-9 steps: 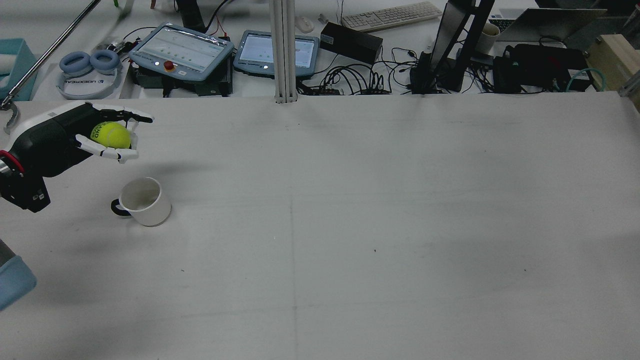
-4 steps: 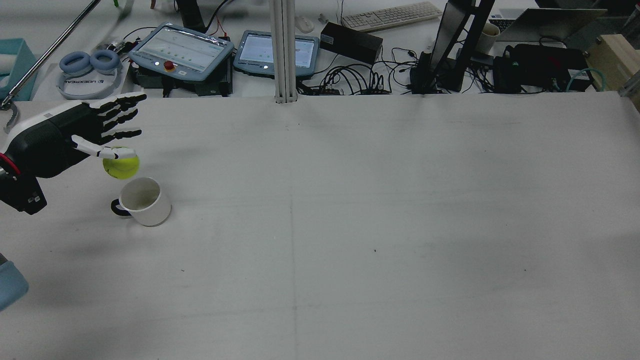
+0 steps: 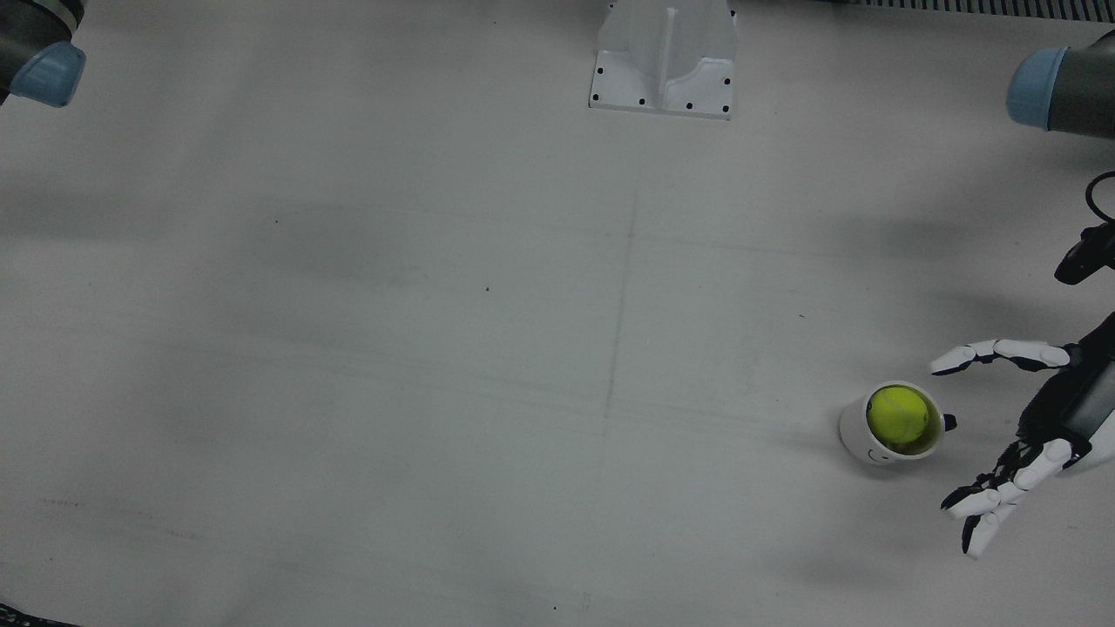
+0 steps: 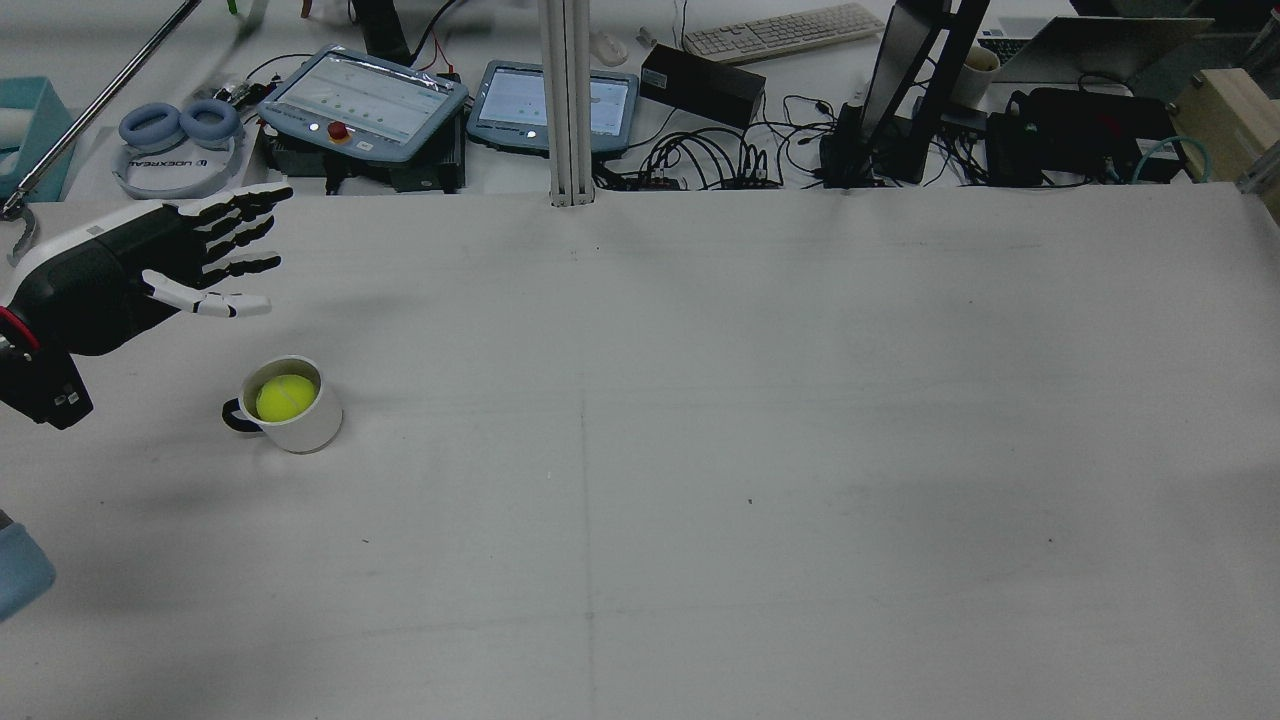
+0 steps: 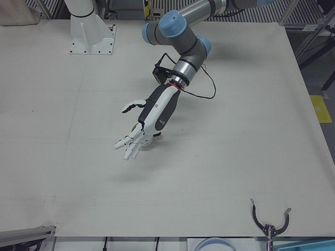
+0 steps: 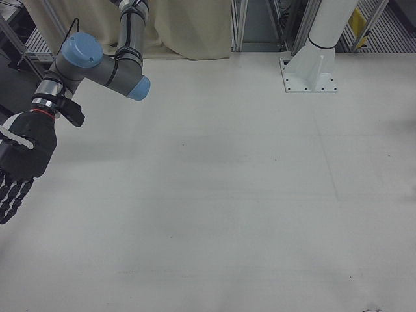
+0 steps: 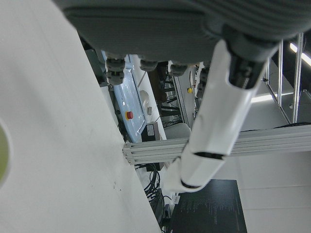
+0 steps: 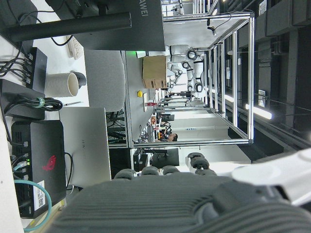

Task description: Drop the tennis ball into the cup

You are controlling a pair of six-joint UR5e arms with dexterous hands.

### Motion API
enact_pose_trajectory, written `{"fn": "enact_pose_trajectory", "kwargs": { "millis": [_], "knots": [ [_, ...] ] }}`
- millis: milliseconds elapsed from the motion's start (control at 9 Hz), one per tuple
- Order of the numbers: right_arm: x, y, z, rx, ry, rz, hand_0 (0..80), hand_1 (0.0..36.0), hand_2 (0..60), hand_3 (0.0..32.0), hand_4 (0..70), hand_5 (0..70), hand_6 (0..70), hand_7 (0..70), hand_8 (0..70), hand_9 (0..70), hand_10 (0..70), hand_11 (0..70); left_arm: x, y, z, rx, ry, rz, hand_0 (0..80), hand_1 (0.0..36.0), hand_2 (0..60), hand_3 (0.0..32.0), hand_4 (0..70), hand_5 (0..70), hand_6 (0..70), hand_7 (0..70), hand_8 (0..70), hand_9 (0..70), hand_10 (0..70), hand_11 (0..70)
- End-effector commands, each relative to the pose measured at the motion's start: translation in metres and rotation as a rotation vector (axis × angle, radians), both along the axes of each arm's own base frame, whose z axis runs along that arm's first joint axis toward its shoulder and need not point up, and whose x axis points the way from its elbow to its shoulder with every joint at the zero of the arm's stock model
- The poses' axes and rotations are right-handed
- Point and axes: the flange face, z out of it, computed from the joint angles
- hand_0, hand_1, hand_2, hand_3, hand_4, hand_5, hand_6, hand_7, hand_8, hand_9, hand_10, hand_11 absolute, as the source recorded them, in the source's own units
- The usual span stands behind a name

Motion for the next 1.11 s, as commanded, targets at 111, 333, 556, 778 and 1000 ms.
{"fn": "enact_pose_trajectory", "kwargs": {
  "millis": [111,333,556,778,1000],
  "knots": [
    [0.0,0.0,0.0,0.001,0.0,0.0,0.0,0.0,0.0,0.0,0.0,0.0,0.0,0.0,0.0,0.0,0.0,0.0,-0.068,-0.013,-0.035,0.022,0.042,-0.099,79.5,36.0,54.5,0.0,13.5,11.7,4.2,0.0,0.9,2.4,6.6,13.5],
    [0.0,0.0,-0.001,0.002,0.001,0.0,0.0,0.0,0.0,0.0,0.0,0.0,0.0,0.0,0.0,0.0,0.0,0.0,-0.195,-0.043,-0.057,0.046,-0.003,-0.324,63.9,36.0,47.9,0.0,3.3,10.4,2.3,0.0,0.0,0.0,5.0,11.1],
    [0.0,0.0,-0.001,0.002,0.0,0.0,0.0,0.0,0.0,0.0,0.0,0.0,0.0,0.0,0.0,0.0,0.0,0.0,-0.24,-0.032,-0.017,-0.029,-0.042,-0.396,80.0,36.0,44.4,0.0,0.0,12.3,1.4,0.0,0.0,0.0,1.4,6.6],
    [0.0,0.0,0.0,0.001,0.0,0.0,0.0,0.0,0.0,0.0,0.0,0.0,0.0,0.0,0.0,0.0,0.0,0.0,-0.255,-0.023,0.039,-0.094,-0.069,-0.412,80.0,36.0,45.6,0.0,0.0,13.0,1.8,0.0,0.0,0.0,0.9,6.3],
    [0.0,0.0,0.0,0.001,0.0,0.0,0.0,0.0,0.0,0.0,0.0,0.0,0.0,0.0,0.0,0.0,0.0,0.0,-0.257,-0.019,0.037,-0.087,-0.064,-0.415,80.0,36.0,48.0,0.0,0.0,12.8,1.9,0.0,0.0,0.0,1.2,6.5]
  ]
}}
